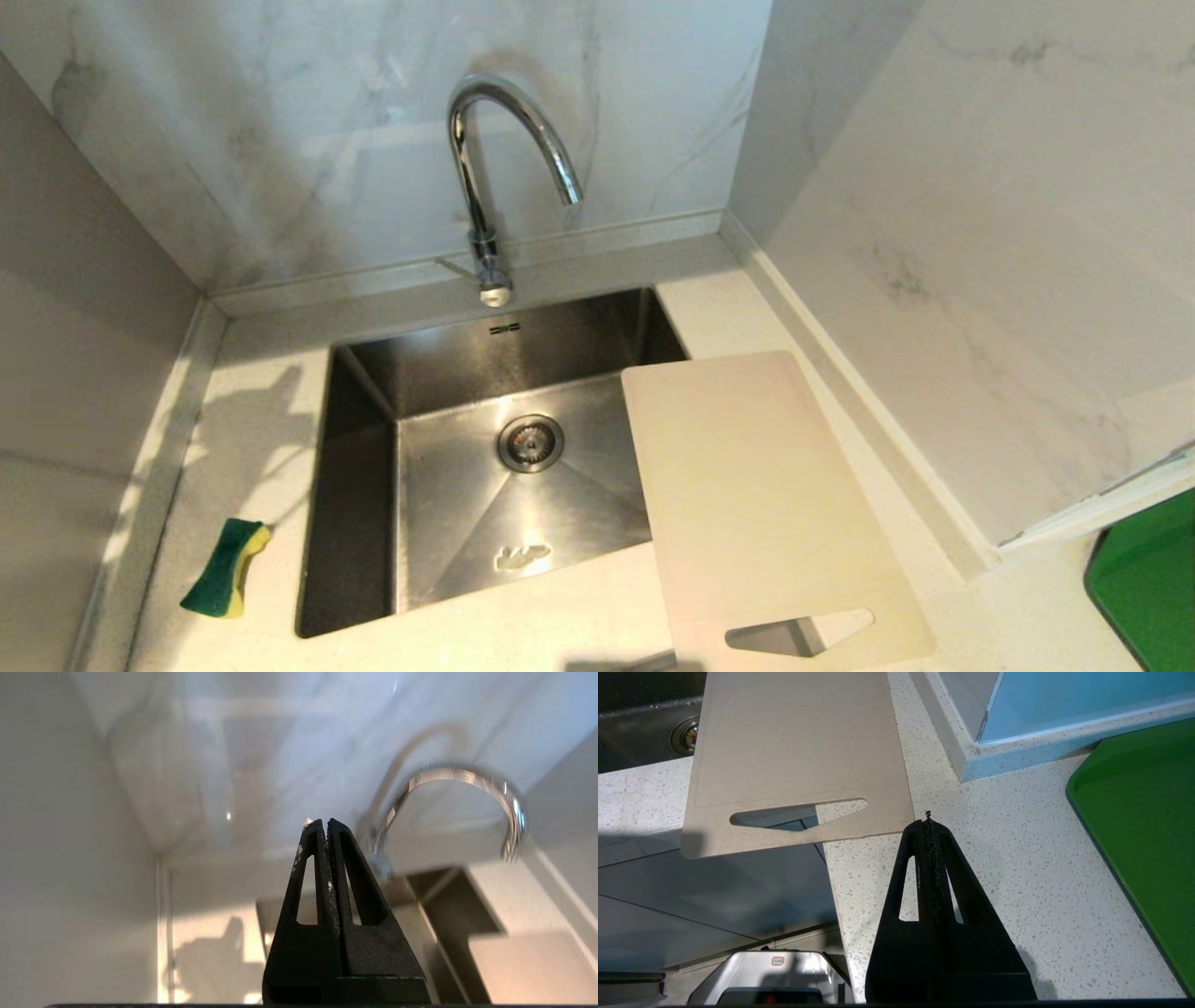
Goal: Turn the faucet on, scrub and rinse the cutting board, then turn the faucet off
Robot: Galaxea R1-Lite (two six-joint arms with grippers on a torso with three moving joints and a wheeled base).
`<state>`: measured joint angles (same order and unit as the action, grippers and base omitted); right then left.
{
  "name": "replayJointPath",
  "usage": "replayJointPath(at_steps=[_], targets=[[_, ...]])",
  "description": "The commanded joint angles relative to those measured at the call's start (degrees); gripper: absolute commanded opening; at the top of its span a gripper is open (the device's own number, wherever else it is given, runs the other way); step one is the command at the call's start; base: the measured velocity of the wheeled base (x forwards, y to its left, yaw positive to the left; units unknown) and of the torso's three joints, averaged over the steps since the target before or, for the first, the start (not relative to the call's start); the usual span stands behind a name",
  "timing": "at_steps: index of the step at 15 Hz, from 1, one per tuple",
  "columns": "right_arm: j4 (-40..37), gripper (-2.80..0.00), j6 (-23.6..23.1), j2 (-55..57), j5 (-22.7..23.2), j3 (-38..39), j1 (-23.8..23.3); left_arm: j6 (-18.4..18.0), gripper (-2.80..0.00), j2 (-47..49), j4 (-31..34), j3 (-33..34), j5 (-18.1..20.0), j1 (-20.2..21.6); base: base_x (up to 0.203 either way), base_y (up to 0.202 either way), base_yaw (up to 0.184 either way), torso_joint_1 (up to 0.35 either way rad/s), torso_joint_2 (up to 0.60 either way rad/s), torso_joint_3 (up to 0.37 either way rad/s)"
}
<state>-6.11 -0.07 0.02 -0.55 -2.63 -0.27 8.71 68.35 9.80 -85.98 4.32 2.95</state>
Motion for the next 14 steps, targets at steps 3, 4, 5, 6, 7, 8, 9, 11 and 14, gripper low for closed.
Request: replayJointPath(at_steps=[3,4,5,6,7,8,9,11,14], targets=[[-0.04,-2.80,-0.01,-0.02,0.02,0.00,0.00,1.48,-2.80,-13.56,-0.40,18.08,0.12,0.12,0.000,0.000,0.000,0.000,0.00,0.000],[-0.04,-2.80,-0.01,-0.02,0.02,0.00,0.00,1.72,-2.80,-16.12,-0.53,22.17,0.13,0.12,0.000,0.000,0.000,0.000,0.00,0.000],[-0.04,-2.80,-0.01,-0.02,0.02,0.00,0.00,1.87,-2.80,-18.88,-1.03,26.90,0.15,0.12,0.000,0.000,0.000,0.000,0.00,0.000],[-0.04,-2.80,-0.01,-0.02,0.02,0.00,0.00,1.96,-2.80,-21.01,-2.27,31.41,0.15,0.11,0.000,0.000,0.000,0.000,0.00,0.000],[-0.04,-2.80,-0.01,-0.02,0.02,0.00,0.00,2.01,-2.80,-22.82,-4.27,36.01,0.13,0.11,0.000,0.000,0.000,0.000,0.00,0.000],[-0.04,-2.80,-0.01,-0.02,0.02,0.00,0.00,1.90,-2.80,-24.43,-6.95,40.84,0.12,0.11,0.000,0.000,0.000,0.000,0.00,0.000],[-0.04,-2.80,-0.01,-0.02,0.02,0.00,0.00,1.82,-2.80,-26.07,-10.15,45.65,0.10,0.08,0.000,0.000,0.000,0.000,0.00,0.000],[-0.04,-2.80,-0.01,-0.02,0.02,0.00,0.00,1.80,-2.80,-28.70,-15.34,53.61,-0.01,0.06,0.000,0.000,0.000,0.000,0.00,0.000],[-0.04,-2.80,-0.01,-0.02,0.02,0.00,0.00,1.82,-2.80,-33.81,-18.38,62.64,-0.09,0.07,0.000,0.000,0.000,0.000,0.00,0.000]])
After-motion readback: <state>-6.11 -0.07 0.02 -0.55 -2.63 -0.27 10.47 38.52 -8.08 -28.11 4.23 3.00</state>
